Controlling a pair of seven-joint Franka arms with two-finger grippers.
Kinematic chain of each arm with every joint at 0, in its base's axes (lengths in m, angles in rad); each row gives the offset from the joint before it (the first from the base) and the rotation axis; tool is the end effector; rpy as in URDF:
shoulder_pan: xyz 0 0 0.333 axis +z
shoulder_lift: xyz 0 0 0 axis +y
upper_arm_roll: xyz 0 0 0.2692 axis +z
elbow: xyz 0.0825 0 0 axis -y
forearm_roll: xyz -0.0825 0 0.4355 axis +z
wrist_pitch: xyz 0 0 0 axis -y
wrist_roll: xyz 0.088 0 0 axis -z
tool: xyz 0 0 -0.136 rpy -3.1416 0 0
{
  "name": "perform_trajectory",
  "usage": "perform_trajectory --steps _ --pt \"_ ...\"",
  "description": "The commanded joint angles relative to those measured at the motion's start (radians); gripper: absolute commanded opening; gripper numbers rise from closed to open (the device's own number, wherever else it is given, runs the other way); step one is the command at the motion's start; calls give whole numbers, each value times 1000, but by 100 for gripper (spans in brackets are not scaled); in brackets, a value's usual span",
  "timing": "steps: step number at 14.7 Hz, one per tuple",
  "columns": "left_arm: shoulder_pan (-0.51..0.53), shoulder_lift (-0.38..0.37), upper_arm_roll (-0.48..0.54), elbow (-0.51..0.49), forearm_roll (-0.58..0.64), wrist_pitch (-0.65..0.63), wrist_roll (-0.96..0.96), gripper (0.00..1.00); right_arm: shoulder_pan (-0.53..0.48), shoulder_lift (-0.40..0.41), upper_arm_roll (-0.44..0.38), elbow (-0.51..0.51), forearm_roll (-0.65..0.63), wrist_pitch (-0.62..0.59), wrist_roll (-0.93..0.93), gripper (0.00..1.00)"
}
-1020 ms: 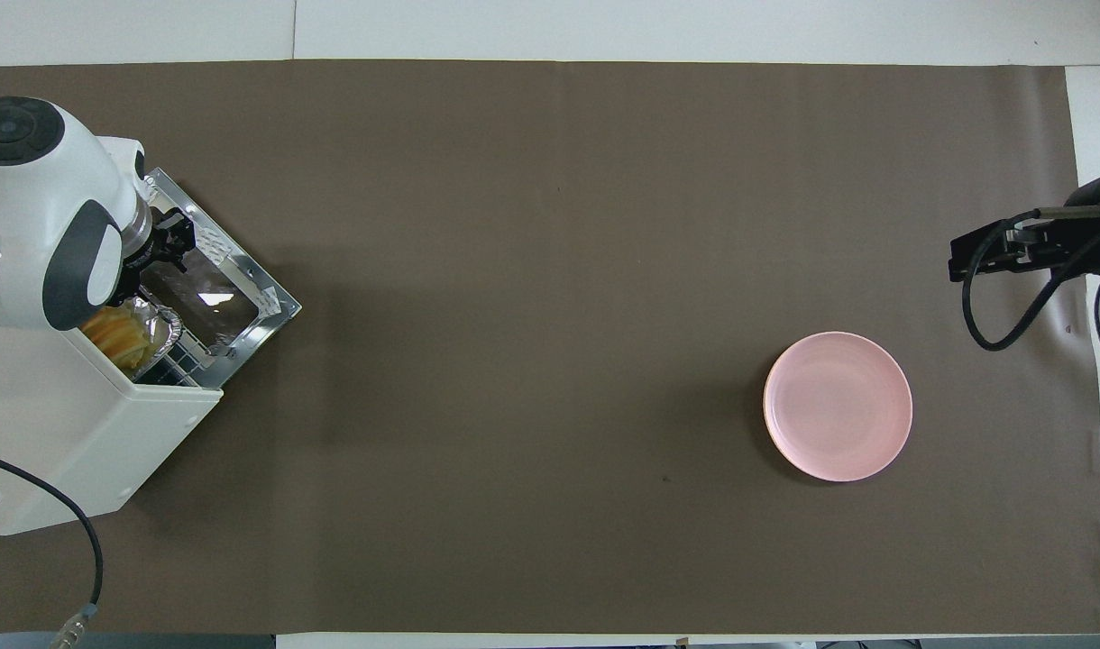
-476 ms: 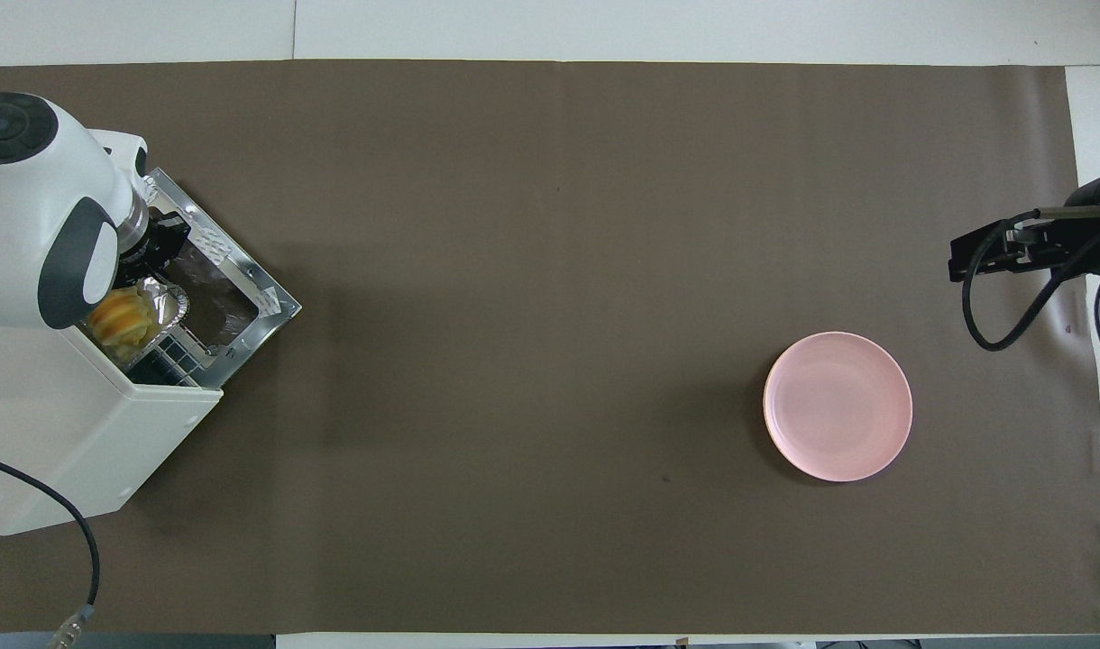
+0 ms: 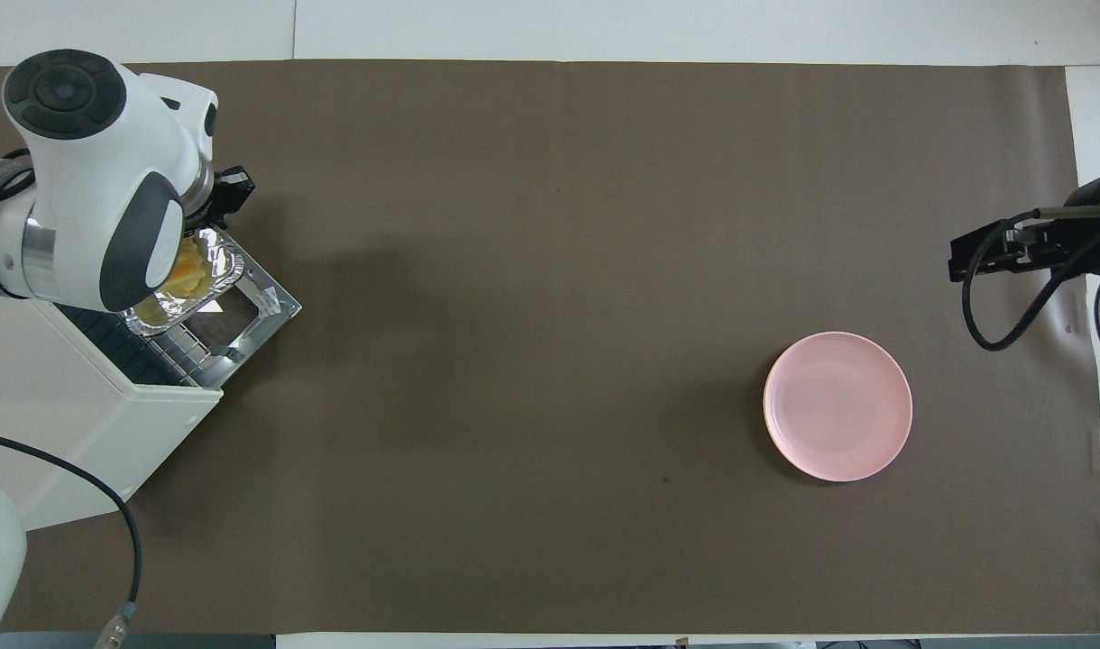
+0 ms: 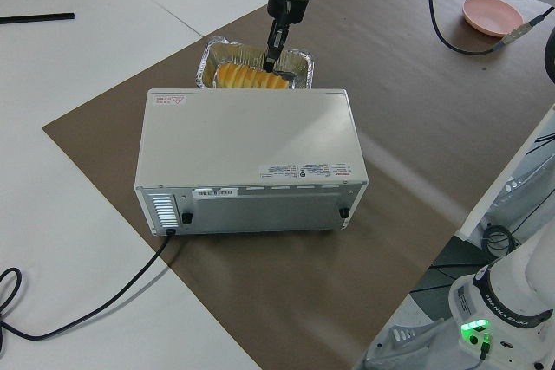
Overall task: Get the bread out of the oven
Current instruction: 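Pull the foil tray out of the oven with the left gripper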
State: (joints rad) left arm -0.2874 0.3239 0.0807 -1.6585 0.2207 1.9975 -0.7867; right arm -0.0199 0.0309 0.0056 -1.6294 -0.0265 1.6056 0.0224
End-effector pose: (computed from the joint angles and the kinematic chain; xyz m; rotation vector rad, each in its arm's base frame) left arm 0.6757 -0.1250 0.3318 -2.8575 -0.7076 -0.1800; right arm 0.6122 -0.0123 0.5022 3.1134 -0.0546 -0.0850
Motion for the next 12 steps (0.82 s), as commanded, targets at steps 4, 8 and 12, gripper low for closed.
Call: perform_trajectory --steps 4,8,12 --pt "-225 26 14 69 -47 -40 6 0 -11 -19 10 -20 -10 -6 -19 100" --pt "-292 29 13 95 -226 -34 14 0 -11 -19 10 -20 -10 -6 -19 100" --pt "-363 40 11 89 -294 20 15 0 -11 -19 10 -20 -10 -6 -19 100"
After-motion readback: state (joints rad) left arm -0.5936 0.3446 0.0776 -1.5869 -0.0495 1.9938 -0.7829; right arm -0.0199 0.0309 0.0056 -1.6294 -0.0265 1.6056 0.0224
